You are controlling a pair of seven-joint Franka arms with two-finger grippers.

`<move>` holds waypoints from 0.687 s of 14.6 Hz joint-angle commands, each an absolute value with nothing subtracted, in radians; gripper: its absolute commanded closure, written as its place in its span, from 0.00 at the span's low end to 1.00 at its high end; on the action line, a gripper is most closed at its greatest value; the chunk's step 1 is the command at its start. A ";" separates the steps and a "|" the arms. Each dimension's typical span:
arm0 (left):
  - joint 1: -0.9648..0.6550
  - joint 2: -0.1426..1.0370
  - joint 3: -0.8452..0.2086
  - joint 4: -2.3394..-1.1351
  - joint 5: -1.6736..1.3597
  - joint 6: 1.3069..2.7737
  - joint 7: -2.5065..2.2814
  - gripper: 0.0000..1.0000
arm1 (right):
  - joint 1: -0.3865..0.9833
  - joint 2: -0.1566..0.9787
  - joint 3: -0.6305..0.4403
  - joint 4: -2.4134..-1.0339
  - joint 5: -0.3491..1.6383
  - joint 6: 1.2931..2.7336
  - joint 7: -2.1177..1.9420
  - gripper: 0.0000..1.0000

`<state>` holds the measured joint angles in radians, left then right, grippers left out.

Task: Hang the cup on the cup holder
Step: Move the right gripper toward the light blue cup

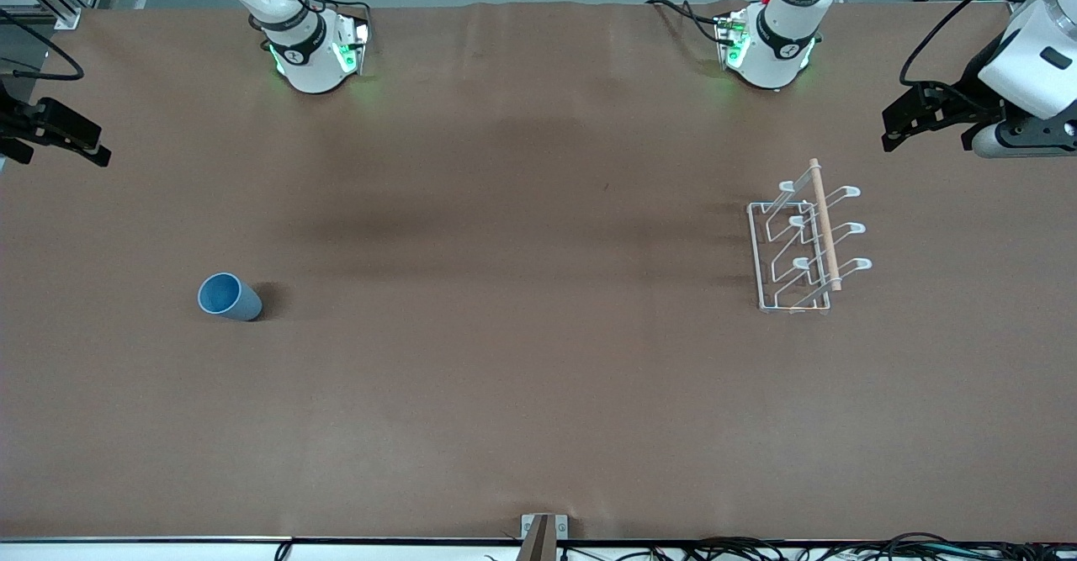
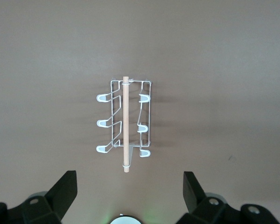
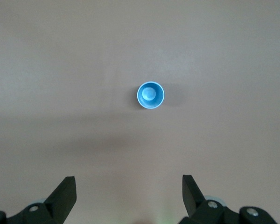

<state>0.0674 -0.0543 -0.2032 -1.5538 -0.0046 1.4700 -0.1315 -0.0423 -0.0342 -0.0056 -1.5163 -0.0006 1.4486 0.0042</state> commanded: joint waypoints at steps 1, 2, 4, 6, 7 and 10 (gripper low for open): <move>0.071 -0.043 -0.206 -1.526 0.000 1.450 -0.118 0.00 | -0.058 -0.049 0.002 -1.534 0.017 1.431 -0.009 0.00; 0.072 -0.043 -0.207 -1.526 0.000 1.450 -0.117 0.00 | -0.055 -0.049 0.002 -1.534 0.017 1.433 -0.009 0.00; 0.072 -0.043 -0.206 -1.526 0.000 1.450 -0.115 0.00 | -0.054 -0.049 0.002 -1.531 0.017 1.437 -0.009 0.00; 0.072 -0.043 -0.206 -1.526 0.000 1.450 -0.117 0.00 | -0.057 -0.049 0.002 -1.531 0.017 1.439 -0.009 0.00; 0.072 -0.043 -0.206 -1.526 0.000 1.450 -0.117 0.00 | -0.055 -0.049 0.003 -1.531 0.017 1.437 -0.009 0.00; 0.074 -0.043 -0.204 -1.526 -0.006 1.450 -0.107 0.00 | -0.054 -0.049 0.003 -1.532 0.017 1.437 -0.011 0.00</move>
